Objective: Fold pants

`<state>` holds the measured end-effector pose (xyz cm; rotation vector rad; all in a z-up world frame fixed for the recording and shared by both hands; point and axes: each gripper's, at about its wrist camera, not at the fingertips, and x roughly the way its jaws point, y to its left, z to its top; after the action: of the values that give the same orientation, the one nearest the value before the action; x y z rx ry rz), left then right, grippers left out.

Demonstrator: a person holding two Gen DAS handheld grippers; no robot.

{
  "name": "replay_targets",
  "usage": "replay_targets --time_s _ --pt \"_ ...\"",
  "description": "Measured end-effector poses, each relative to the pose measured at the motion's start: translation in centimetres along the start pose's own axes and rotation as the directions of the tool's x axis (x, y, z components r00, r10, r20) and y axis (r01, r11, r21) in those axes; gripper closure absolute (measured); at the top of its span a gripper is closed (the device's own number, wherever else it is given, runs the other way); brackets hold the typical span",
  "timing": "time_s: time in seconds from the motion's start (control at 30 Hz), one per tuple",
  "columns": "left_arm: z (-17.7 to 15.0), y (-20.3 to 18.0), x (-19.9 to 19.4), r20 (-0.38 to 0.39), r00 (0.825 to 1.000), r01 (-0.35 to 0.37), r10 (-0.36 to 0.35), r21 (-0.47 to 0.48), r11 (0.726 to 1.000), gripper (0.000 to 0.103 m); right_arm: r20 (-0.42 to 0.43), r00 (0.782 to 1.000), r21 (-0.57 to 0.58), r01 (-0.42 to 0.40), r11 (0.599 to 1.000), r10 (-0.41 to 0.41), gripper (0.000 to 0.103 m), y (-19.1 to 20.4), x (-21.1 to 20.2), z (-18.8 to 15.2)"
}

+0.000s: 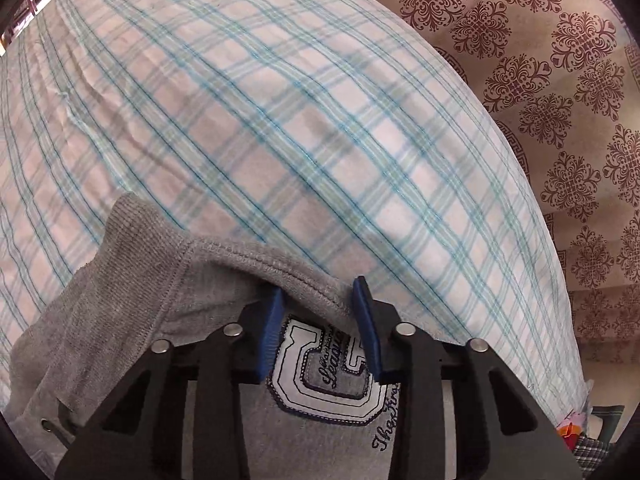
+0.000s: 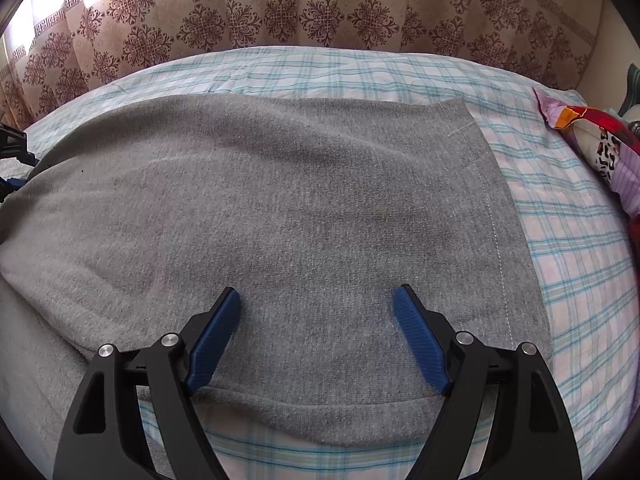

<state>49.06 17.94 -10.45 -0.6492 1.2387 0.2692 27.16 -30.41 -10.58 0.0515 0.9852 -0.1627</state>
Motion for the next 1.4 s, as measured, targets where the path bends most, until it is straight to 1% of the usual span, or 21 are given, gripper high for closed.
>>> replay_targets --time_s 0.07,0.13,0.2,0.27,0.43,0.53,0.63,0.73,0.8,0.87,0.9,1.0,1.13,1.2,1.3,1.4 --pt "-0.4 1.1 -0.4 -0.002 0.999 0.038 -0.038 -0.001 0.999 0.093 0.001 1.0 0.009 -0.003 1.0 0.003 0.024 -0.1 -0.1 0.0" --pt "-1.1 2.0 -1.0 -0.003 0.997 0.074 -0.074 -0.005 0.997 0.097 0.003 1.0 0.024 -0.013 1.0 0.013 0.024 -0.3 -0.4 0.1" --pt "-1.7 2.2 -1.9 0.011 0.996 0.093 -0.093 0.013 0.996 0.098 0.008 0.999 0.043 -0.032 0.999 0.032 0.024 -0.6 -0.8 0.4" --pt "-2.3 2.3 -2.9 0.021 0.993 0.115 -0.116 0.036 0.993 0.098 0.024 0.999 0.059 -0.036 0.998 0.035 0.024 -1.1 -1.4 1.0" --pt "-4.1 3.4 -6.1 0.036 0.982 0.181 -0.185 0.081 0.98 0.098 0.06 0.997 0.119 -0.051 0.992 0.044 0.024 -3.1 -2.7 3.5" --pt "-5.6 4.4 -7.8 0.031 0.976 0.21 -0.214 0.111 0.971 0.098 0.066 0.995 0.185 -0.086 0.979 0.075 0.024 -4.7 -2.9 5.2" --pt "-7.2 5.2 -9.3 0.02 0.971 0.232 -0.237 0.143 0.962 0.098 0.071 0.991 0.263 -0.127 0.956 0.112 0.024 -6.3 -2.8 6.8" --pt "-9.1 6.2 -10.3 0.014 0.969 0.242 -0.247 0.164 0.956 0.098 0.067 0.986 0.352 -0.168 0.921 0.154 0.024 -7.8 -2.2 7.9" --pt "-10.3 7.5 -10.7 0.004 0.969 0.241 -0.245 0.17 0.956 0.098 0.065 0.981 0.426 -0.193 0.884 0.182 0.024 -8.8 -1.7 8.4" --pt "-11.4 8.8 -10.8 -0.003 0.972 0.231 -0.234 0.169 0.958 0.098 0.083 0.973 0.481 -0.23 0.846 0.218 0.024 -9.6 -1.5 8.9" --pt "-12.0 9.4 -10.9 -0.006 0.974 0.226 -0.228 0.173 0.959 0.098 0.086 0.972 0.496 -0.233 0.836 0.22 0.024 -9.8 -1.4 9.1" --pt "-13.3 11.0 -11.1 -0.016 0.976 0.216 -0.217 0.181 0.959 0.098 0.084 0.974 0.52 -0.224 0.824 0.212 0.024 -10.0 -1.0 9.5" --pt "-14.5 12.5 -11.3 -0.038 0.973 0.232 -0.229 0.178 0.956 0.098 0.055 0.966 0.574 -0.238 0.784 0.254 0.024 -10.1 0.6 9.2" --pt "-15.3 12.8 -11.5 -0.043 0.973 0.231 -0.226 0.19 0.954 0.098 0.047 0.965 0.581 -0.237 0.778 0.259 0.024 -9.8 1.0 9.1" --pt "-16.2 13.2 -11.4 -0.056 0.974 0.227 -0.22 0.199 0.953 0.098 0.04 0.967 0.562 -0.229 0.795 0.251 0.024 -8.9 1.5 10.0" --pt "-16.6 13.5 -11.3 -0.06 0.973 0.23 -0.223 0.195 0.953 0.098 0.033 0.973 0.539 -0.211 0.816 0.23 0.024 -8.0 2.1 11.5"
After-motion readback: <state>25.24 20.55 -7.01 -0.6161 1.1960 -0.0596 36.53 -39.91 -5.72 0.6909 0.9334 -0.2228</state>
